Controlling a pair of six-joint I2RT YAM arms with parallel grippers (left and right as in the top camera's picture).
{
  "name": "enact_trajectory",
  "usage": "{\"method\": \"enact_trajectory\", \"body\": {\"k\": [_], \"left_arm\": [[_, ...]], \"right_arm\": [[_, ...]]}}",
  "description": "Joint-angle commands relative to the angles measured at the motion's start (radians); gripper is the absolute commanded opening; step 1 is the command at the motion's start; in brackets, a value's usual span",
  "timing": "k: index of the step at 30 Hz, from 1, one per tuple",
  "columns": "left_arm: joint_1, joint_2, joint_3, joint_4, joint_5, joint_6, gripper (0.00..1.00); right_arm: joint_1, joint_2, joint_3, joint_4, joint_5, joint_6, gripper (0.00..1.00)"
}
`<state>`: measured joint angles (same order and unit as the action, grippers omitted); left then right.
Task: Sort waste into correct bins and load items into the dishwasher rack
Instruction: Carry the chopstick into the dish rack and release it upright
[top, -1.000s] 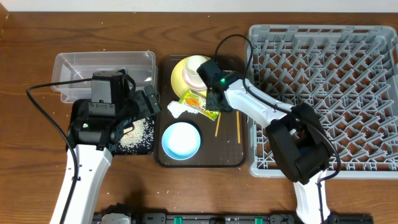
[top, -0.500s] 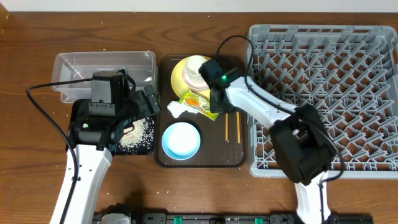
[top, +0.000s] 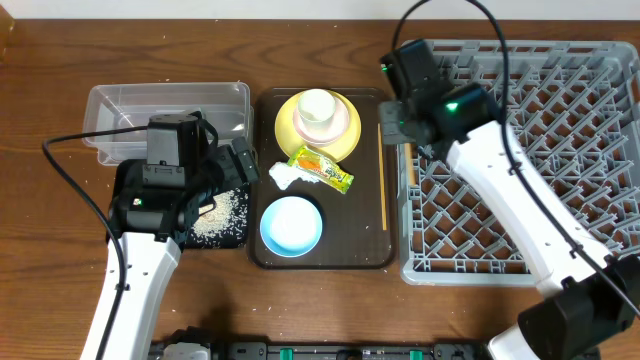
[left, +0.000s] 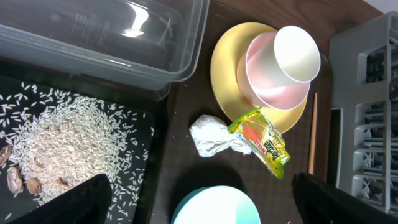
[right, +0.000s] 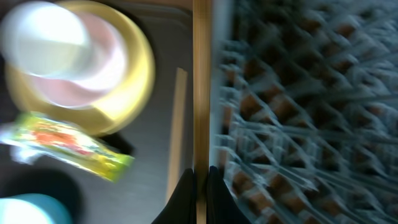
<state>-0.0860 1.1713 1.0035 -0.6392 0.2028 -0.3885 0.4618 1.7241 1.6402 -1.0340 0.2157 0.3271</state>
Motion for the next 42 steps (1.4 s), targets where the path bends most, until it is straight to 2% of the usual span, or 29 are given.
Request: {"method": "enact_trajectory", "body": {"k": [1, 13, 24, 39, 42], "left_arm": [[0.005, 0.002, 0.013, 0.0, -0.006, 0.009, 0.95], [0.005, 0.002, 0.013, 0.0, -0.006, 0.009, 0.95], [0.005, 0.002, 0.013, 0.0, -0.006, 0.009, 0.95], [0.005, 0.002, 0.013, 0.0, -0.006, 0.009, 0.95], [0.005, 0.002, 0.013, 0.0, -0.006, 0.009, 0.95]], "right_arm": [[-0.062, 0.022, -0.016, -0.029, 0.039, -0.055, 0.01], [-0.174, 0.029, -0.158, 0.012, 0.028, -0.061, 0.01], [-0.181, 0.029, -0.313, 0.187, -0.01, -0.08, 0.01], [-0.181, 0.029, -0.42, 0.33, -0.026, -0.108, 0.01], [-0.181, 0.029, -0.442, 0.36, -0.047, -0.107, 0.05]]}}
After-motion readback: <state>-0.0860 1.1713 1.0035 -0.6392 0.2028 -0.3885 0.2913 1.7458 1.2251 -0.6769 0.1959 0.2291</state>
